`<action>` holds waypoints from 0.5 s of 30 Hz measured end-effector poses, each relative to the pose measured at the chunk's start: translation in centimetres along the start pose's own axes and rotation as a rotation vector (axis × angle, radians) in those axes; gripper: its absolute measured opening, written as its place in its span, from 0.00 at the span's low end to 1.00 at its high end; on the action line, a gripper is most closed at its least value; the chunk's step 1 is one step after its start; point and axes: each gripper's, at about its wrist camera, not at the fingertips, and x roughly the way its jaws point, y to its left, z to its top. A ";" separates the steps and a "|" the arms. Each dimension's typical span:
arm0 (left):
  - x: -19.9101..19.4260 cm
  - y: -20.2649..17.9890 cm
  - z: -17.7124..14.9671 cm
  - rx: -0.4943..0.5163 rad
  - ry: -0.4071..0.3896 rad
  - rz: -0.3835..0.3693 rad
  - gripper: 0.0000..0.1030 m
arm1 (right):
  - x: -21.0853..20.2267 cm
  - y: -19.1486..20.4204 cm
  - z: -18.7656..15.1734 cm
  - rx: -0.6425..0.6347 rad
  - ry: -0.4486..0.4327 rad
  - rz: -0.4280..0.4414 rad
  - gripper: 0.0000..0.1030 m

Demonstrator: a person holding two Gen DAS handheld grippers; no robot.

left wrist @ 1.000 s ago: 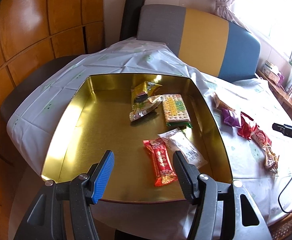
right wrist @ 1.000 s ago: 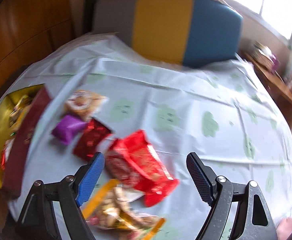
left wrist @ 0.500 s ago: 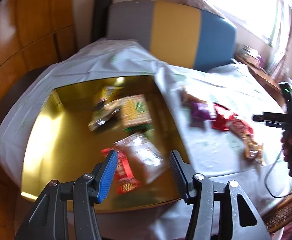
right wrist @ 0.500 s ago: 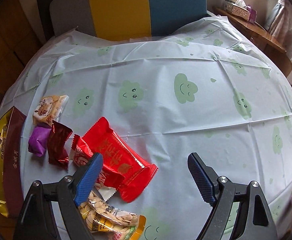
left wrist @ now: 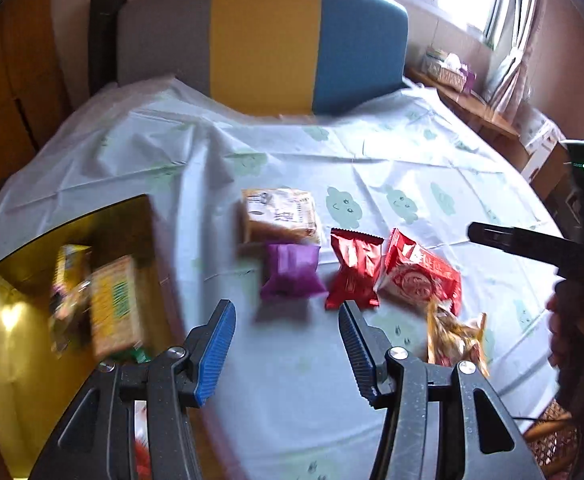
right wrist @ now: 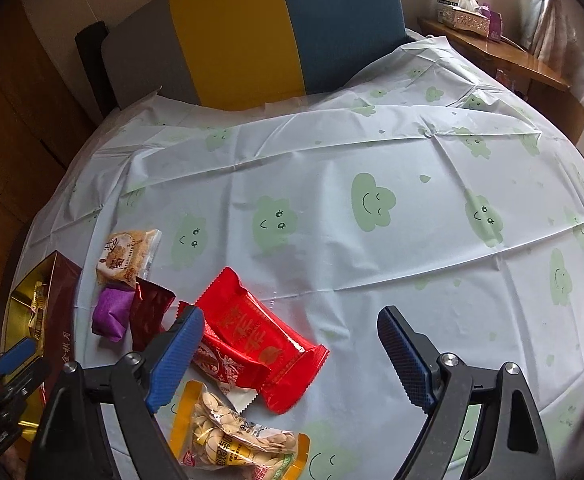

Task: Organize snacks
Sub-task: 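Grasp the purple packet with the left gripper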

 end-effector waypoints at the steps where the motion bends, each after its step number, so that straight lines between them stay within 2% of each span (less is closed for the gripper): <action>1: 1.1 -0.3 0.5 0.005 0.017 0.012 0.53 | -0.1 0.1 0.0 -0.001 -0.001 0.007 0.86; 6: 5.5 -0.6 1.9 0.006 0.092 0.033 0.53 | -0.5 0.4 0.1 -0.002 -0.012 0.040 0.87; 13: 9.1 -1.1 3.0 0.011 0.136 0.048 0.53 | -0.6 0.1 0.3 0.020 -0.014 0.058 0.88; 15: 10.1 -1.0 2.9 0.010 0.150 0.042 0.43 | -0.6 0.1 0.4 0.020 -0.016 0.058 0.88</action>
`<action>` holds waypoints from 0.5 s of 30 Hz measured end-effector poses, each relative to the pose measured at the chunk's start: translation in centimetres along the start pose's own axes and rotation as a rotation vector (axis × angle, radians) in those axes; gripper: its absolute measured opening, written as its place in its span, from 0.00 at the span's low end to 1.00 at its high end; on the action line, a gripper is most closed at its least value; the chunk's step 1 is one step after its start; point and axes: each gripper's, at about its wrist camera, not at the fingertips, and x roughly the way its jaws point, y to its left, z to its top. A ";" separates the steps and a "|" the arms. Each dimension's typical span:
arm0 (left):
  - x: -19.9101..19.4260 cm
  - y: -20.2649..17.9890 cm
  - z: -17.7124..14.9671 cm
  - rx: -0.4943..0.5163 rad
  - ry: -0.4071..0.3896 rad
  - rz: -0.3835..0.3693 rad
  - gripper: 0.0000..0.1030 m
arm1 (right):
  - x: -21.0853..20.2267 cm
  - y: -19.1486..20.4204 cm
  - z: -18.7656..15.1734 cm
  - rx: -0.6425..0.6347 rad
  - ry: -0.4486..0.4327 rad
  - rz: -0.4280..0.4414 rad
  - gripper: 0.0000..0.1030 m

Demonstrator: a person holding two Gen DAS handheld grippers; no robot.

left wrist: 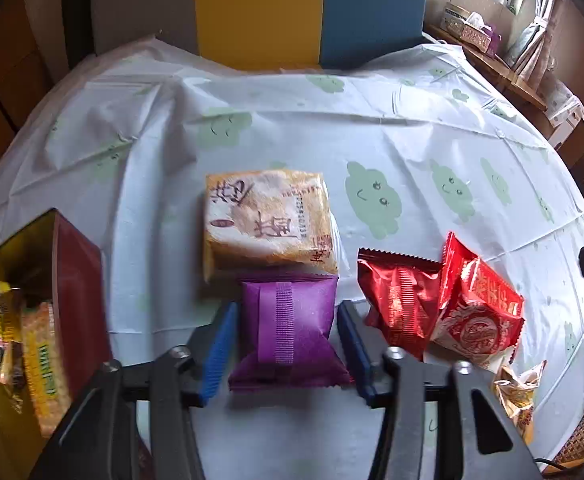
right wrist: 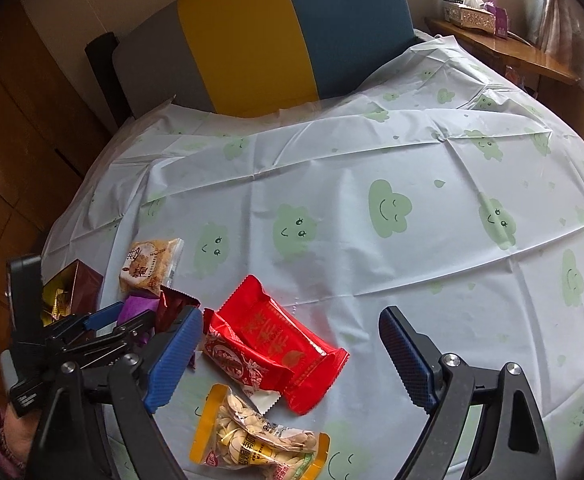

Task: Organize snacks
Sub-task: 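Grasp the purple packet with the left gripper, then lift the purple packet with the left gripper while the right reaches for the cake packet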

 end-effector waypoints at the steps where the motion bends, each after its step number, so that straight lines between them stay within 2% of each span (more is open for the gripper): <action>1: 0.0 0.0 -0.2 -0.002 -0.015 0.001 0.43 | 0.1 0.0 0.0 0.001 0.001 -0.002 0.88; 3: -0.3 -0.3 -0.8 0.015 -0.053 0.011 0.41 | 0.2 -0.2 0.1 0.008 0.005 -0.006 0.88; 7: -1.3 -0.6 -2.4 0.018 -0.064 -0.001 0.39 | 0.4 -0.7 0.1 0.024 0.010 -0.019 0.88; 10: -2.7 -1.2 -4.6 0.024 -0.082 -0.008 0.39 | 0.4 -1.0 0.1 0.032 0.009 -0.027 0.88; 15: -4.6 -3.0 -9.0 0.095 -0.113 -0.015 0.39 | 0.7 -1.1 -0.1 0.029 0.021 -0.043 0.88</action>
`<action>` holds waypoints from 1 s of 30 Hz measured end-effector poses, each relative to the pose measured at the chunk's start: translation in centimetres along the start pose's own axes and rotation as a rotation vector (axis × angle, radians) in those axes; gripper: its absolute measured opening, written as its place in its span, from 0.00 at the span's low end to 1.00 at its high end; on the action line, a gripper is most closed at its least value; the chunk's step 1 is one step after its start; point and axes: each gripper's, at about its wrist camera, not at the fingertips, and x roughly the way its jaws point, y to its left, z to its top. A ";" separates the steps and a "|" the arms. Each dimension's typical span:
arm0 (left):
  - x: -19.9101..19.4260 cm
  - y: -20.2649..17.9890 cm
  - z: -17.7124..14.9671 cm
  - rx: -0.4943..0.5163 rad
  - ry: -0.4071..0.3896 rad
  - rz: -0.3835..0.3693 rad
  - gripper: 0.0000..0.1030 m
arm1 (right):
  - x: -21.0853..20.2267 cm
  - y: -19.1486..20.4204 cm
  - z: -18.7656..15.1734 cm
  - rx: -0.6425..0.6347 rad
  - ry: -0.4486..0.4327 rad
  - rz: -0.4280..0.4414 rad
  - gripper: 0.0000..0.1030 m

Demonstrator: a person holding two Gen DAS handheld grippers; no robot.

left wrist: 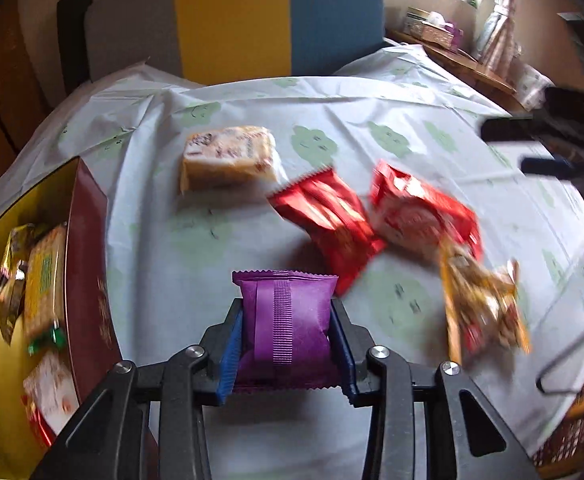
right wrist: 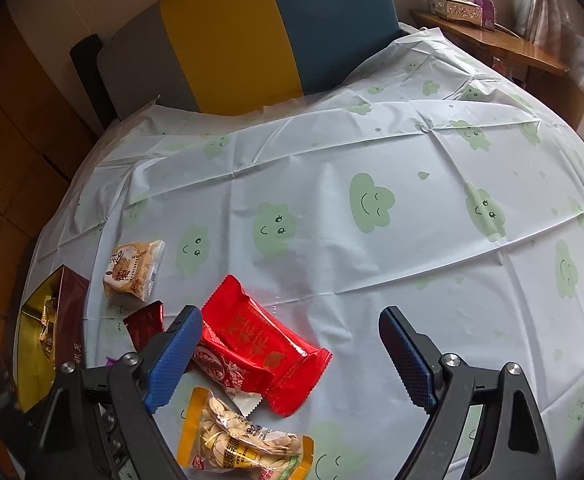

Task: Organize snacks
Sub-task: 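Lift the purple packet with the left gripper while the right reaches for the cake packet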

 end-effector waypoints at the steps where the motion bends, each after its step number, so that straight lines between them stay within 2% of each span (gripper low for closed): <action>1: -0.4 -0.5 -0.9 0.016 -0.001 -0.006 0.39 | 0.1 0.0 -0.1 -0.003 0.003 -0.003 0.88; 3: -0.8 -1.2 -2.6 0.041 -0.007 -0.015 0.40 | 0.2 0.2 -0.2 -0.012 0.008 -0.012 0.88; 7: -1.7 -2.3 -5.6 0.107 -0.095 0.023 0.40 | 0.7 0.3 -0.6 -0.026 0.024 -0.032 0.88; 12: -1.7 -2.2 -6.6 0.121 -0.162 0.021 0.40 | 1.1 0.9 -0.9 -0.061 0.031 -0.034 0.88; 21: -1.8 -1.7 -7.0 0.102 -0.195 -0.010 0.40 | 1.1 5.4 -2.2 -0.268 -0.004 0.068 0.88; 27: -1.8 -1.6 -7.2 0.100 -0.209 -0.034 0.40 | 2.1 9.1 -2.8 -0.397 0.043 0.154 0.87; 30: -1.9 -1.5 -7.3 0.101 -0.222 -0.044 0.40 | 3.4 12.0 -2.3 -0.511 0.060 0.172 0.88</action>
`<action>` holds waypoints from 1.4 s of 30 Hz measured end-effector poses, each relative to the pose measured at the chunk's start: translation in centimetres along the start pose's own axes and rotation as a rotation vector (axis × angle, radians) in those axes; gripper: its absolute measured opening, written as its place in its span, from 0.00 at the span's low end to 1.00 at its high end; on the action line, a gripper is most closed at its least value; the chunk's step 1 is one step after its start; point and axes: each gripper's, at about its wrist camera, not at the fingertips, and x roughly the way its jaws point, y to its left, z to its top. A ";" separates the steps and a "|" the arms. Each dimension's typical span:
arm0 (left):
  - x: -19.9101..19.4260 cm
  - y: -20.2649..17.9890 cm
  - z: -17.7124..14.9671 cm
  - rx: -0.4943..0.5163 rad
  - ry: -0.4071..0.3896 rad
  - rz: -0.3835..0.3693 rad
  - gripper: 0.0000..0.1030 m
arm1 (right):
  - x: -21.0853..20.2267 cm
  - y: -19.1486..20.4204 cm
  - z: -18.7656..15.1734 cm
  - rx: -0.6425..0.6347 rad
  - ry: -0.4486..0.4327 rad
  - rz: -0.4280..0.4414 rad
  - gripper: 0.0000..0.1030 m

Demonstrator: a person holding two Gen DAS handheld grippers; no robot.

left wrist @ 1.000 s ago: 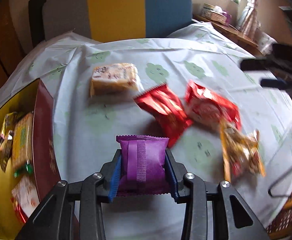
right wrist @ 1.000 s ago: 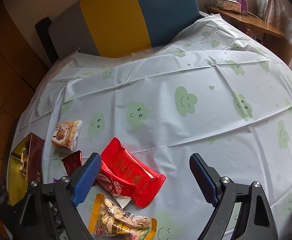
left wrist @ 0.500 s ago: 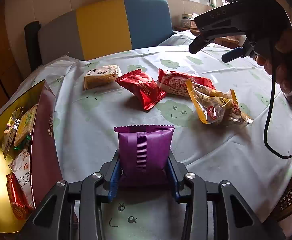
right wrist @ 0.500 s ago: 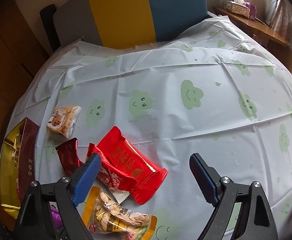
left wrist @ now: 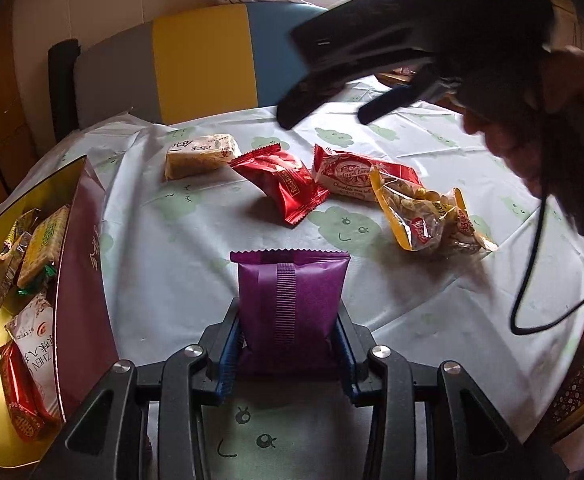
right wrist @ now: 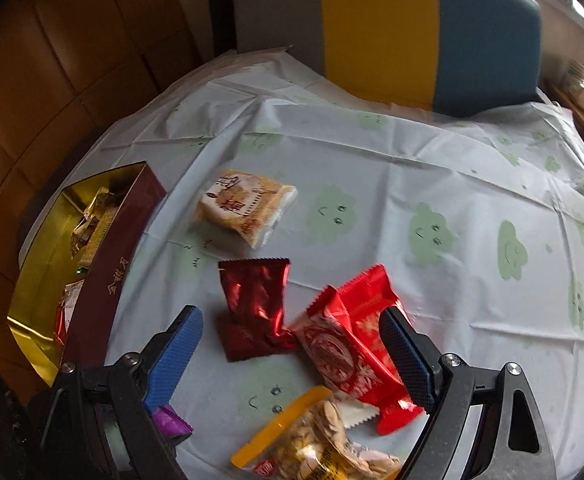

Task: Organize snacks
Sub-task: 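Lift the purple packet with the left gripper while the right reaches for the cake packet, then grasp the square cake packet with the right gripper while the left holds the purple packet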

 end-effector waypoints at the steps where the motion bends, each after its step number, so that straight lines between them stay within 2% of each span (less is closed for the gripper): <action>1: 0.0 -0.1 0.0 0.004 -0.003 0.001 0.40 | 0.8 0.7 0.7 -0.044 0.010 -0.006 0.88; 3: 0.0 -0.1 0.0 0.006 -0.006 -0.001 0.40 | 2.6 2.0 2.3 -0.136 0.044 0.000 0.89; 8: 0.0 0.1 -0.1 -0.003 -0.013 -0.016 0.40 | 6.9 4.9 5.8 -0.389 0.091 -0.092 0.90; 12: 0.0 0.3 -0.1 -0.008 -0.016 -0.029 0.40 | 9.7 5.8 8.0 -0.506 0.127 -0.141 0.91; 16: 0.0 0.4 -0.1 -0.018 -0.018 -0.042 0.41 | 11.7 6.5 9.1 -0.547 0.146 -0.154 0.90; 18: 0.1 0.4 -0.1 -0.020 -0.017 -0.045 0.41 | 12.2 6.5 9.0 -0.531 0.172 -0.103 0.68; 20: 0.2 0.5 0.0 -0.024 -0.017 -0.048 0.41 | 11.9 6.6 9.0 -0.496 0.150 -0.090 0.59; 22: 0.3 0.6 0.0 -0.029 -0.016 -0.050 0.41 | 11.6 5.6 9.0 -0.423 0.147 -0.084 0.58; 26: 0.3 0.6 0.1 -0.031 -0.015 -0.051 0.41 | 9.9 2.3 9.6 -0.248 0.093 -0.132 0.58; 30: 0.4 0.7 0.1 -0.038 -0.011 -0.051 0.41 | 6.8 -3.2 9.8 -0.058 0.042 -0.225 0.58; 33: 0.2 0.8 0.0 -0.048 -0.010 -0.051 0.41 | 5.3 -7.1 8.3 0.029 0.079 -0.301 0.58; 37: 0.1 0.7 -0.1 -0.052 -0.009 -0.046 0.41 | 3.9 -11.2 4.4 0.115 0.155 -0.380 0.58; 42: 0.1 0.5 0.1 -0.053 -0.006 -0.039 0.41 | 2.2 -14.4 -0.6 0.226 0.231 -0.406 0.58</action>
